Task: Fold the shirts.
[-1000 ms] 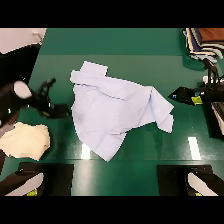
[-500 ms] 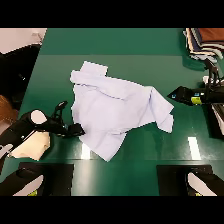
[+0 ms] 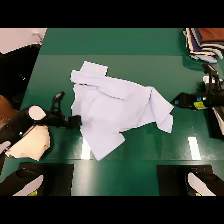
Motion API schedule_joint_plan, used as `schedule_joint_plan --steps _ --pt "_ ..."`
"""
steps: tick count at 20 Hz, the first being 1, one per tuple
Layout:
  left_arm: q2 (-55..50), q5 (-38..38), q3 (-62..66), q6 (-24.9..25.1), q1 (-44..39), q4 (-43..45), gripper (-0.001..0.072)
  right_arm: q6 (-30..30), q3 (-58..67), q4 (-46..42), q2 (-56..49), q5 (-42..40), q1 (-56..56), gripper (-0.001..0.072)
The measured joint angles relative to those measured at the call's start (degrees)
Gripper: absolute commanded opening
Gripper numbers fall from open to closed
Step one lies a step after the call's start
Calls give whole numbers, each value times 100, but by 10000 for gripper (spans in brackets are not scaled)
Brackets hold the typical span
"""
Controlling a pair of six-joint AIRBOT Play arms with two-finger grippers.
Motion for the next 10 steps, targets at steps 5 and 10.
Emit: schedule_joint_plan --steps 5,10 --pt "-2 -7 590 46 295 234 25 50 -704 -595 116 605 -214 489" --pt "0 -76 734 70 356 295 25 42 -1829 22 0 310 -444 439"
